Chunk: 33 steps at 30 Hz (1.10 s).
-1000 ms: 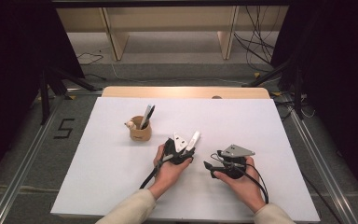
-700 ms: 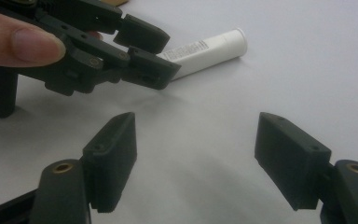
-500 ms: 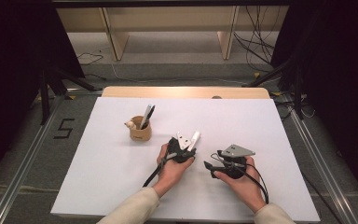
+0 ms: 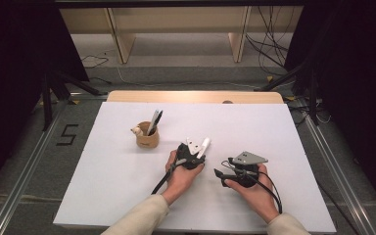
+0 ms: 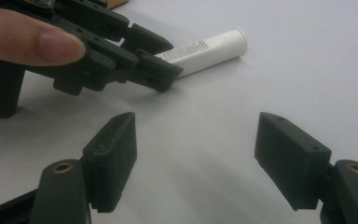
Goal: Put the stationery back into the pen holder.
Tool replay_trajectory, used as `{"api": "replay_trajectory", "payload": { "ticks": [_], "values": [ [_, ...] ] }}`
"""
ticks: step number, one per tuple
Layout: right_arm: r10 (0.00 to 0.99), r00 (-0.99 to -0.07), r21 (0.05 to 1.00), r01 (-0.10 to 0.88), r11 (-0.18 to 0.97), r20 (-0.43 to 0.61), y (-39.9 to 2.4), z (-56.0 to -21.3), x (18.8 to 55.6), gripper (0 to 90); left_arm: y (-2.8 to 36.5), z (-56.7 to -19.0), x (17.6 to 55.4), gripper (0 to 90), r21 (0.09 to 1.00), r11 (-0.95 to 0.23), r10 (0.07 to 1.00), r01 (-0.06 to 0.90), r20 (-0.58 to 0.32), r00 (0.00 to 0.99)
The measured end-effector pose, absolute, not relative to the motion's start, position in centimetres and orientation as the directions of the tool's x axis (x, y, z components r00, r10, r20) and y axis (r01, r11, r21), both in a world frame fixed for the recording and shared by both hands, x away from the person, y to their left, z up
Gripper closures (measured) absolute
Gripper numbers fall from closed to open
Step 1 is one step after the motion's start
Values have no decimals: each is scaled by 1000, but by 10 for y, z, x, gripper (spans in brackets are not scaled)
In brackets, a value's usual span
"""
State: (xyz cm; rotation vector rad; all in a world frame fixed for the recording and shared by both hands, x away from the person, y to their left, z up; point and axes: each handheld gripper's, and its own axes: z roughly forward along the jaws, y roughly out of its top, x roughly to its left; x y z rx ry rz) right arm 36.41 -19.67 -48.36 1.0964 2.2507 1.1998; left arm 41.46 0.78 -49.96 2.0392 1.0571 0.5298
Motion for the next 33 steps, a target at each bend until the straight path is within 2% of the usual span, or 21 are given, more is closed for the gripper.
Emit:
{"api": "replay_trajectory", "payload": {
  "ticks": [17,33],
  "values": [
    [774,-632,818,466,336,42,-197,-483,364,300,8,-500,416,699,781,-312,843,541,-34,536],
    [781,-623,820,470,328,45,-198,-483,365,300,9,-499,415,712,784,-312,842,536,-33,539]
  ]
}}
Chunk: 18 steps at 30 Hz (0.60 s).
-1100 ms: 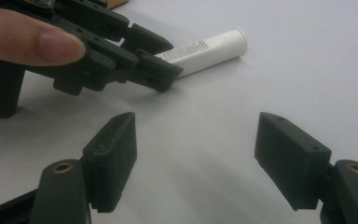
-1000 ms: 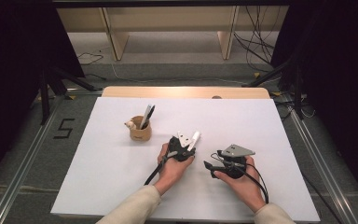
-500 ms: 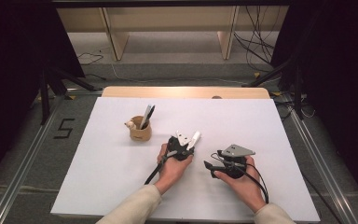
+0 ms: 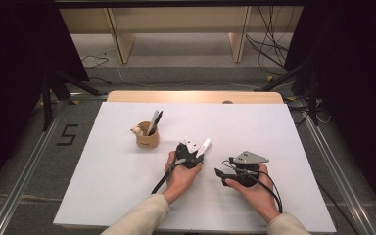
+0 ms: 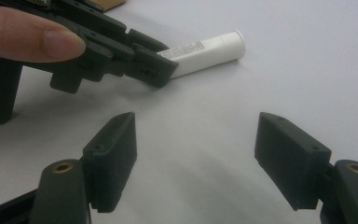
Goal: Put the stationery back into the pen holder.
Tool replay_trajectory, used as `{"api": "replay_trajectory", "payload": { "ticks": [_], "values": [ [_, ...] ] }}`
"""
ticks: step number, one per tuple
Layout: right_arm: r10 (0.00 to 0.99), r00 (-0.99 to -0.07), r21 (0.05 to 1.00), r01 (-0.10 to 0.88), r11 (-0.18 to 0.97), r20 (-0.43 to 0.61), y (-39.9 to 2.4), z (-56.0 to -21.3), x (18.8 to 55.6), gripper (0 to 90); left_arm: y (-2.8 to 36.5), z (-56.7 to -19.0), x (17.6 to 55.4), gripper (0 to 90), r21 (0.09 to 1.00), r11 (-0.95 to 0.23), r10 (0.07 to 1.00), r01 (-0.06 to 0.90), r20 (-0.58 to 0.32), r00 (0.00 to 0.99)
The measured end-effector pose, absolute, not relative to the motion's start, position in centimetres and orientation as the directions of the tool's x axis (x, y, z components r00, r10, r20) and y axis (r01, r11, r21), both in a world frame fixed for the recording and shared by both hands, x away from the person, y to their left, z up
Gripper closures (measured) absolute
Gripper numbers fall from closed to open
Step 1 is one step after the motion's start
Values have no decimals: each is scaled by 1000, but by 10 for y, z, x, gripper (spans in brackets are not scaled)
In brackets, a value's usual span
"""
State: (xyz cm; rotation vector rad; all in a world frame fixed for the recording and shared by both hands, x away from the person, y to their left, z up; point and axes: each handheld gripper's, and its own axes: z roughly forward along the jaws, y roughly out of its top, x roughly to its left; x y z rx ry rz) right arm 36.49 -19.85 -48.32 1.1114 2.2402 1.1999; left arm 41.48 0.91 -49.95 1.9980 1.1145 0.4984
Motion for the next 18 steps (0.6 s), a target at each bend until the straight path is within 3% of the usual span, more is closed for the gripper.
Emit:
{"api": "replay_trajectory", "payload": {
  "ticks": [18],
  "values": [
    [783,-620,822,471,319,52,-199,-483,365,300,22,-490,404,713,796,-307,824,521,-52,564]
  ]
}}
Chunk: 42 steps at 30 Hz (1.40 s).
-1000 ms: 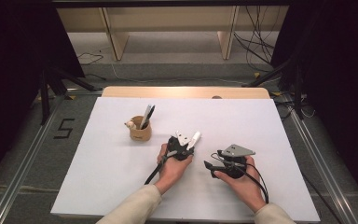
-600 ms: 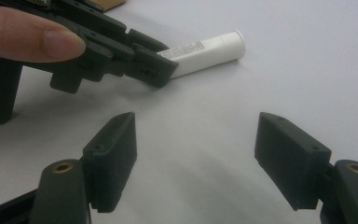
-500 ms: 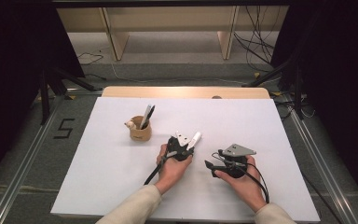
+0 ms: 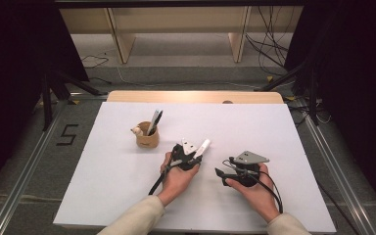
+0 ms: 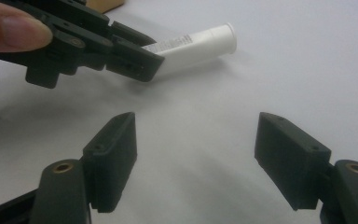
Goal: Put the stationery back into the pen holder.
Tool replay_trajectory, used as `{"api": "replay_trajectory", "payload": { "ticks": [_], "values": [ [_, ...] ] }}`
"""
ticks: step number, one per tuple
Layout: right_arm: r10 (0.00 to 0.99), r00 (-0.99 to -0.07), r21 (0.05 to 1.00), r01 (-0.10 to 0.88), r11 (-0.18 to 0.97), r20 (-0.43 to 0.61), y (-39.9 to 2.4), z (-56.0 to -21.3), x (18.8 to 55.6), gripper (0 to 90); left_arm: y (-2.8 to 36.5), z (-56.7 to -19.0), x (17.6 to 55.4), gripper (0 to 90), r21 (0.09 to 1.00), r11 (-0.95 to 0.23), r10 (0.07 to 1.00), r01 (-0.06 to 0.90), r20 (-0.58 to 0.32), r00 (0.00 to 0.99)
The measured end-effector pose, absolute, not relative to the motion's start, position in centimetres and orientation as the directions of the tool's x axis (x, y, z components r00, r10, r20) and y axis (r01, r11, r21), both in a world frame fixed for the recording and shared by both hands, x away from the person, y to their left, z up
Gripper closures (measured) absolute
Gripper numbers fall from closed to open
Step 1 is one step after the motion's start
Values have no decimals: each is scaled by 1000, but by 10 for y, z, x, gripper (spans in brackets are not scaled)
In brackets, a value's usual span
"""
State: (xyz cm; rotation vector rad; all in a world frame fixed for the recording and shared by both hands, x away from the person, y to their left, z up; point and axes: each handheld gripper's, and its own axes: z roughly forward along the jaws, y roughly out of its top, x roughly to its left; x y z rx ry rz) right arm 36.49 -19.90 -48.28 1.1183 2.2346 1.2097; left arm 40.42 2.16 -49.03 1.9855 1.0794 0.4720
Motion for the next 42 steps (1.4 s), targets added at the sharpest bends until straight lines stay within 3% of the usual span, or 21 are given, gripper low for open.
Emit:
{"api": "replay_trajectory", "payload": {
  "ticks": [42],
  "values": [
    [707,-683,828,495,263,183,-171,-486,366,309,68,-482,335,712,812,-335,757,478,-69,649]
  ]
}}
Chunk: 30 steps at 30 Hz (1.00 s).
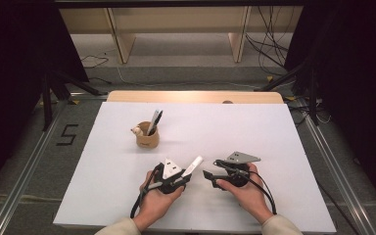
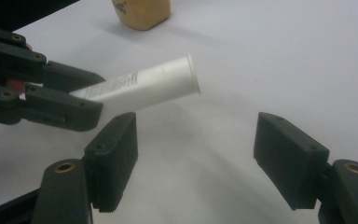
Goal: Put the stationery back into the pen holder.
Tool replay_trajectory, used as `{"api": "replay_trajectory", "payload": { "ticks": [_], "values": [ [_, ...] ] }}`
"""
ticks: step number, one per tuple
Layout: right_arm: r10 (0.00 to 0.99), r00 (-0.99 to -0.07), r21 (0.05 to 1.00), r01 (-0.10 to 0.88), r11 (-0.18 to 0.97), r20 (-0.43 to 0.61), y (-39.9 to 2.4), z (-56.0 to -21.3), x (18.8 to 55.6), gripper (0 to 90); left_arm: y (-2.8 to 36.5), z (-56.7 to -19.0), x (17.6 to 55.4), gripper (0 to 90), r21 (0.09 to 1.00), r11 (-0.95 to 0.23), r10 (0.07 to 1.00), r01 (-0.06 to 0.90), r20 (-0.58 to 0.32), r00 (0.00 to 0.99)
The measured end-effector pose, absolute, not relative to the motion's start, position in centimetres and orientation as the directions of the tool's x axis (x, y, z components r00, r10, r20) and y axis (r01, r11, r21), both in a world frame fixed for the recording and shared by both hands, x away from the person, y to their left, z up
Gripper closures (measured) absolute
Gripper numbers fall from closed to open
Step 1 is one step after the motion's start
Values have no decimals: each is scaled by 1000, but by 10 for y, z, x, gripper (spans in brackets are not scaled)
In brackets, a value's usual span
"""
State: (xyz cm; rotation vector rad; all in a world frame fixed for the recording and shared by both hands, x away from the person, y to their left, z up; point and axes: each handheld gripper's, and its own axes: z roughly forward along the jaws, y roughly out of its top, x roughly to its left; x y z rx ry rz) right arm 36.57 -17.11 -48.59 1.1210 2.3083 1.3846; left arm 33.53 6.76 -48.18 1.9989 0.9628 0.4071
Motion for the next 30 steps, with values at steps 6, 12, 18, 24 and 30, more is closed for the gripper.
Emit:
{"api": "replay_trajectory", "payload": {
  "ticks": [6,12,18,24,30],
  "values": [
    [693,-692,826,501,259,203,-164,-486,366,310,68,-483,331,712,814,-338,753,472,-67,655],
    [681,-700,825,503,258,214,-158,-486,366,310,68,-485,327,712,811,-349,747,469,-62,662],
    [677,-701,825,506,252,223,-156,-485,367,311,65,-486,325,712,812,-356,738,462,-59,672],
    [674,-699,823,514,242,238,-155,-486,368,311,63,-486,324,712,813,-357,734,461,-62,677],
    [668,-700,821,520,235,253,-155,-487,369,311,61,-486,323,712,815,-356,728,457,-65,682]
  ]
}}
